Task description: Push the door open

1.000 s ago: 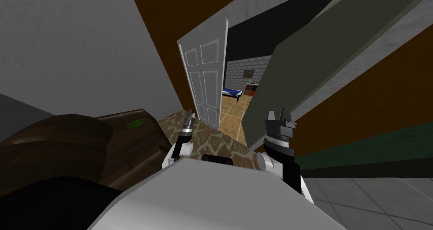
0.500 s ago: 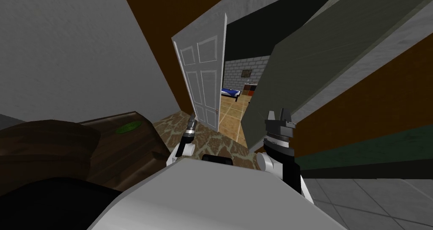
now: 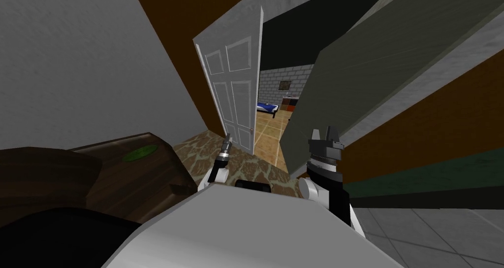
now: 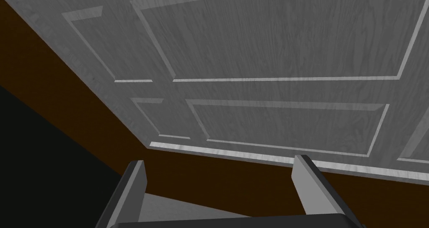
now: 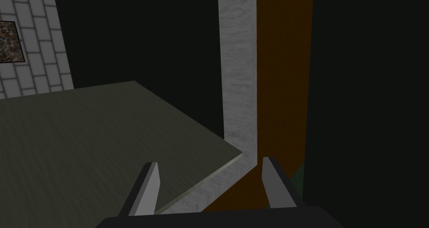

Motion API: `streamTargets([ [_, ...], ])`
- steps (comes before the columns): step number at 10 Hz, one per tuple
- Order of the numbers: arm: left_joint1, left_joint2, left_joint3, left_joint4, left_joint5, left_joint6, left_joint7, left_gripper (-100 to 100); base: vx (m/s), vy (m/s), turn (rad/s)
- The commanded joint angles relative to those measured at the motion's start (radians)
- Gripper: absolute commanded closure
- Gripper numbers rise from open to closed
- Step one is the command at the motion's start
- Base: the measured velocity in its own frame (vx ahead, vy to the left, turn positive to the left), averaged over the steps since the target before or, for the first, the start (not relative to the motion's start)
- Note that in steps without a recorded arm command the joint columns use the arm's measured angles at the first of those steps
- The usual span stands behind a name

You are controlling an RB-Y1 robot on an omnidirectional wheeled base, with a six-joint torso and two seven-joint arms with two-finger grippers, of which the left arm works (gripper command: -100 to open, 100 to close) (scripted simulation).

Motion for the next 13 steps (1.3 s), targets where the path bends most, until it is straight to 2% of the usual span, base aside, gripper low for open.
streamTargets([
  [1, -0.007, 0.004, -0.009, 0.039, 0.0, -0.01, 0.006, -100, 0.067, 0.026, -0.078],
  [13, -0.086, 0.009, -0.08, 0.378, -0.001, -0.093, 0.045, -100, 0.092, 0.04, -0.073],
])
